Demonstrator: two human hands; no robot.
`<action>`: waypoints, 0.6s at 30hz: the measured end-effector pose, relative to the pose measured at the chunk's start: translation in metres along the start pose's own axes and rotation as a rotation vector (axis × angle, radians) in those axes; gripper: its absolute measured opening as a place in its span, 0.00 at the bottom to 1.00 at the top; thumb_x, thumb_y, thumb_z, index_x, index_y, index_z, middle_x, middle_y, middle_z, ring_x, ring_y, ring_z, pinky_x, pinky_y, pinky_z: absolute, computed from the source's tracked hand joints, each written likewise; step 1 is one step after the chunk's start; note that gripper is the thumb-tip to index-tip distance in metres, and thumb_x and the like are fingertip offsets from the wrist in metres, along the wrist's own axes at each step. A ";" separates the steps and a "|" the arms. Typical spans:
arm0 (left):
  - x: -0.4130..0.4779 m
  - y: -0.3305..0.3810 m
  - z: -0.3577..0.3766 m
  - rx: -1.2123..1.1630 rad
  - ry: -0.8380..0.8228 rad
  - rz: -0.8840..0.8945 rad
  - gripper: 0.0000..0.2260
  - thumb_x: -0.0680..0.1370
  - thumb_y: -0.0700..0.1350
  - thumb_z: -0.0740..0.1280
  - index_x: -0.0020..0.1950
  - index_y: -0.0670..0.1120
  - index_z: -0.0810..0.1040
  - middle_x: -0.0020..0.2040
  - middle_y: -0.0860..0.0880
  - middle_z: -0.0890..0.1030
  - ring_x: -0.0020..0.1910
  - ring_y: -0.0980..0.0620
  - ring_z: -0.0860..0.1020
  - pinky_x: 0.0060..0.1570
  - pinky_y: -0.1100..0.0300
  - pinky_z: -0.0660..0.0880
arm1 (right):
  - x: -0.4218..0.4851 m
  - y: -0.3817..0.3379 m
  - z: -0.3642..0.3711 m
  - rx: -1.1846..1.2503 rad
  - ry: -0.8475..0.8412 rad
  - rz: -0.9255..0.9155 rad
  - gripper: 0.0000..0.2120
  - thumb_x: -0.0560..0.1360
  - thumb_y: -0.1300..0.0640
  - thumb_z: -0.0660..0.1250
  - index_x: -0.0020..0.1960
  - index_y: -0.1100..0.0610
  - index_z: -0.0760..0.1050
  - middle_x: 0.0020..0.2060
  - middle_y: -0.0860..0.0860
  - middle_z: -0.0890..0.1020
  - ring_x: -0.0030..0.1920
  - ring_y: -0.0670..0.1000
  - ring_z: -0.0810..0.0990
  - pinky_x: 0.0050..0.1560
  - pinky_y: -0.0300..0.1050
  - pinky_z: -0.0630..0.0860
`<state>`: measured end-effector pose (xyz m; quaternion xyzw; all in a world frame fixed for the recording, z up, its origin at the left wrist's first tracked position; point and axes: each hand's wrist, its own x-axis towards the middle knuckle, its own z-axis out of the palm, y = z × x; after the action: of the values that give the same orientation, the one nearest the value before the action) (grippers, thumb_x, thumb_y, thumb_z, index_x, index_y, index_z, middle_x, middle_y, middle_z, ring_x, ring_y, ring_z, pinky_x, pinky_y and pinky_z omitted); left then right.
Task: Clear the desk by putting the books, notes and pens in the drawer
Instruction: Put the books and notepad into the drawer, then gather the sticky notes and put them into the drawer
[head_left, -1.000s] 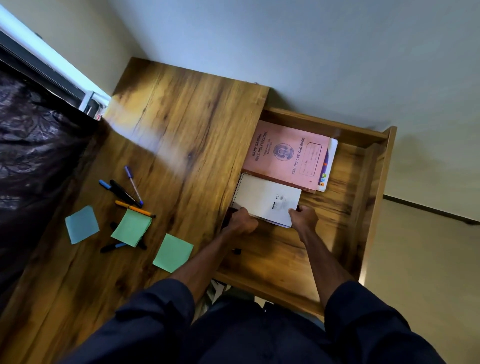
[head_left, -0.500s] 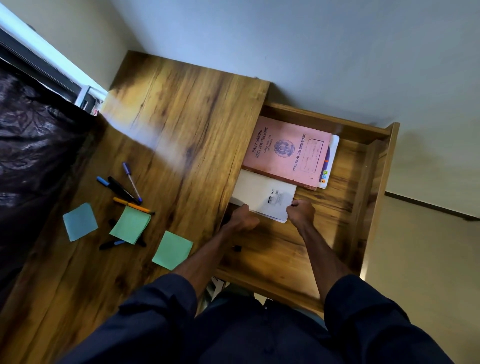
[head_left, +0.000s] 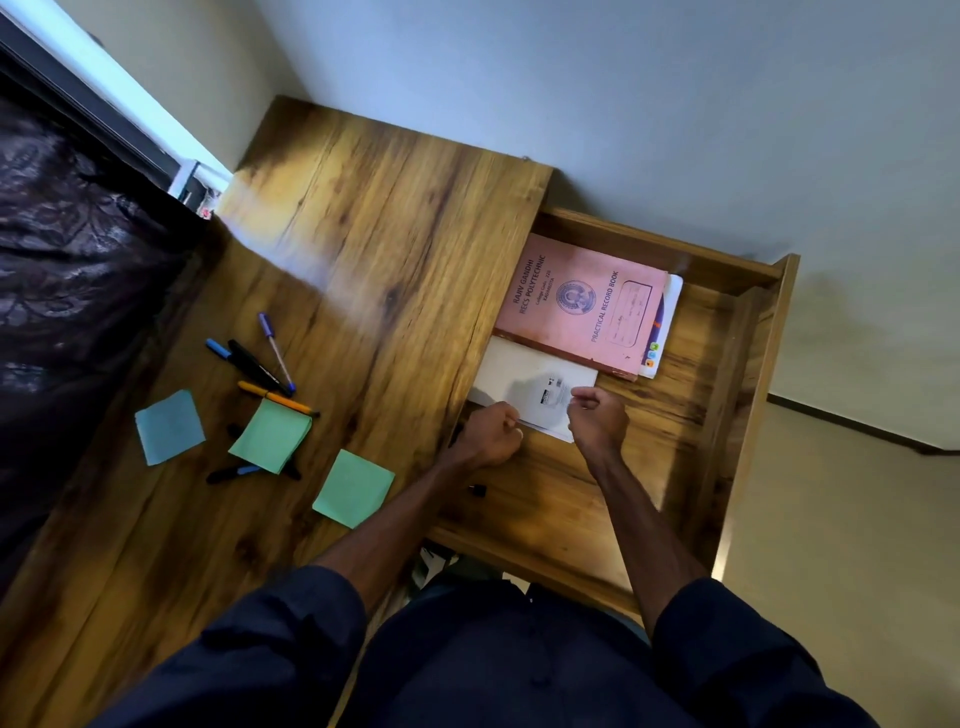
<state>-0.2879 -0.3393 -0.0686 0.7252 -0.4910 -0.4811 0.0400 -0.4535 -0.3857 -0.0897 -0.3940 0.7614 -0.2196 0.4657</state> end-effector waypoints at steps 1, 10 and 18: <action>-0.004 -0.002 -0.001 -0.003 0.024 0.024 0.14 0.80 0.42 0.66 0.66 0.46 0.76 0.61 0.47 0.80 0.57 0.53 0.78 0.55 0.57 0.78 | -0.005 -0.004 0.003 0.014 -0.008 -0.030 0.09 0.74 0.65 0.70 0.52 0.55 0.82 0.46 0.51 0.85 0.46 0.51 0.85 0.45 0.50 0.85; -0.060 -0.048 -0.045 -0.153 0.313 0.124 0.08 0.81 0.42 0.66 0.57 0.46 0.82 0.53 0.52 0.82 0.50 0.56 0.79 0.46 0.67 0.74 | -0.070 -0.051 0.050 -0.041 -0.264 -0.377 0.05 0.75 0.59 0.70 0.48 0.51 0.82 0.42 0.46 0.86 0.42 0.46 0.85 0.44 0.51 0.85; -0.105 -0.131 -0.095 -0.300 0.561 0.019 0.04 0.75 0.45 0.73 0.48 0.50 0.86 0.44 0.54 0.86 0.43 0.58 0.83 0.40 0.67 0.79 | -0.122 -0.078 0.118 -0.175 -0.474 -0.512 0.04 0.76 0.57 0.72 0.50 0.52 0.82 0.43 0.46 0.85 0.42 0.44 0.84 0.45 0.44 0.83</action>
<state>-0.1356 -0.2322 -0.0185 0.8110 -0.3911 -0.3290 0.2848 -0.2868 -0.3301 -0.0251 -0.6503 0.5247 -0.1658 0.5238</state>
